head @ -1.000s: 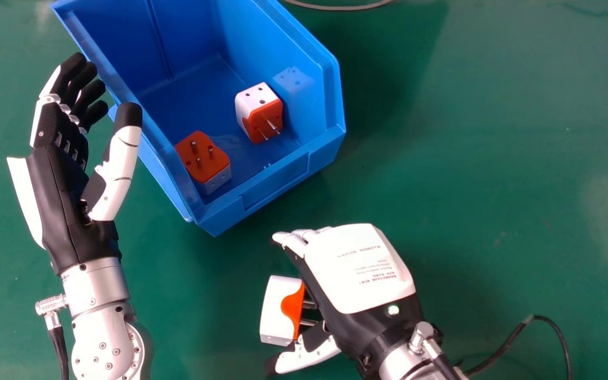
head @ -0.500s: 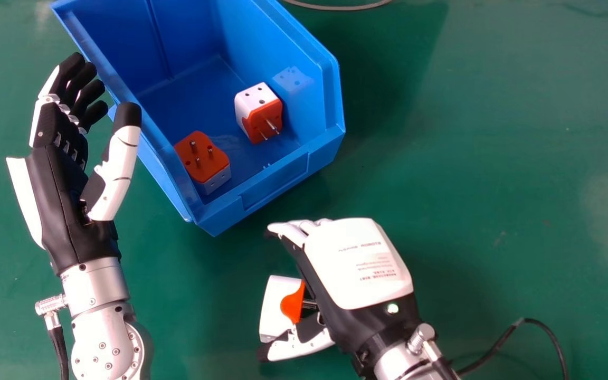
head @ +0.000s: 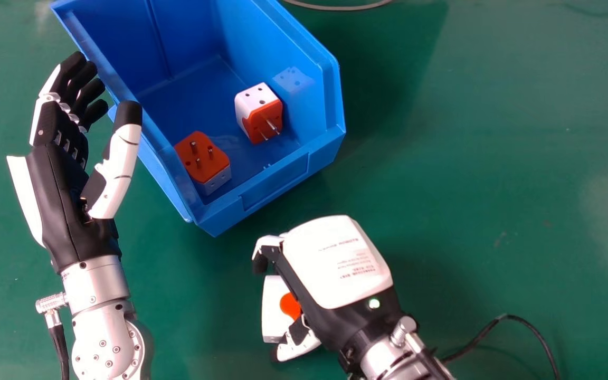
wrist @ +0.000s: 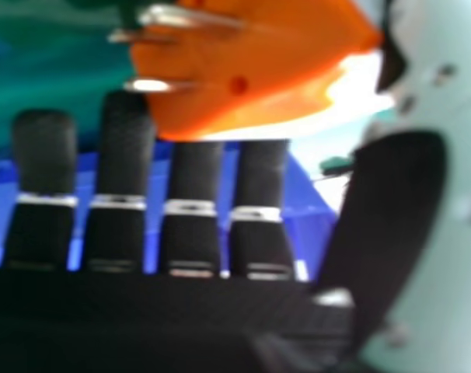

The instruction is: Pick all objects and put in blue box

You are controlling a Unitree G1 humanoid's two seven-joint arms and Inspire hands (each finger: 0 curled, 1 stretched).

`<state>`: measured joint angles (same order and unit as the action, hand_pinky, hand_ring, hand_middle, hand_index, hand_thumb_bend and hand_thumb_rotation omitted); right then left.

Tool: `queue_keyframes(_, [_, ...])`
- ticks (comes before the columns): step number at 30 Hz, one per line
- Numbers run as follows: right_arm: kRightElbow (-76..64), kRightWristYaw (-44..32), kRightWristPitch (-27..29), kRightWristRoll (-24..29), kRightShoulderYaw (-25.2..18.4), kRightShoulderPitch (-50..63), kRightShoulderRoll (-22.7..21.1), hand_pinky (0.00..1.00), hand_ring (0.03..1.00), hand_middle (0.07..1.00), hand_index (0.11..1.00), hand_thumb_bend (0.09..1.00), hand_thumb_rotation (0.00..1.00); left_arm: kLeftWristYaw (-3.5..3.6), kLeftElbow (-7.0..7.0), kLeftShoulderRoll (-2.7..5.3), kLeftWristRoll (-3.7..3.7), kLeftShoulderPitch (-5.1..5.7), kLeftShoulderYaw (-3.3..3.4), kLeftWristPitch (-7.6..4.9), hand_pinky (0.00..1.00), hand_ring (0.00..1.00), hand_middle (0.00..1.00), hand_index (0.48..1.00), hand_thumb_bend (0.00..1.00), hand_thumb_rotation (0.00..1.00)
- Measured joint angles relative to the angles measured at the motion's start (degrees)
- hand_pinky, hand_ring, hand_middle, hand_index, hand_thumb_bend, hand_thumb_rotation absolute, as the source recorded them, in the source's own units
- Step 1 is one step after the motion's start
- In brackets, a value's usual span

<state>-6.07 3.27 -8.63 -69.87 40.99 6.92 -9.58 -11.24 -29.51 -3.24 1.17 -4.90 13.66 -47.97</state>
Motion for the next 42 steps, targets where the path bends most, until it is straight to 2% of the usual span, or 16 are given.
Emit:
queue_keyframes(7, [-0.8, -4.9, -0.7, -0.3, 0.4, -1.9, -0.7, 0.2, 0.318, 0.48, 0.495, 0.535, 0.01, -0.22, 1.37, 0.11, 0.33, 0.0, -0.03, 1.1, 0.8, 0.8, 0.83, 0.797, 0.67, 0.46])
queue_keyframes(16, [-0.8, -6.4, -0.5, 1.1, 0.3, -2.9, -0.7, 0.17, 0.289, 0.478, 0.49, 0.528, 0.0, -0.37, 2.02, 0.45, 0.36, 0.0, -0.04, 1.3, 0.8, 0.81, 0.83, 0.796, 0.65, 0.45])
queue_keyframes(23, [-0.2, -2.6, 0.9, 4.3, 0.0, -2.0, -1.1, 0.17, 0.288, 0.478, 0.49, 0.527, 0.0, -0.4, 2.05, 0.49, 0.47, 0.01, 0.01, 1.28, 0.8, 0.81, 0.83, 0.798, 0.65, 0.45])
queue_keyframes(35, [0.6, 0.1, 2.4, 7.5, -0.2, -0.9, -1.2, 0.17, 0.351, 0.458, 0.514, 0.514, 0.0, -0.41, 2.12, 0.49, 0.45, 0.18, 0.03, 1.29, 0.8, 0.8, 0.82, 0.796, 0.67, 0.46])
queue_keyframes(42, [2.1, 5.1, 3.8, 9.6, -0.7, 0.5, -1.0, 0.17, 0.365, 0.456, 0.514, 0.512, 0.0, -0.37, 2.09, 0.49, 0.44, 0.32, 0.05, 1.27, 0.79, 0.8, 0.82, 0.796, 0.67, 0.46])
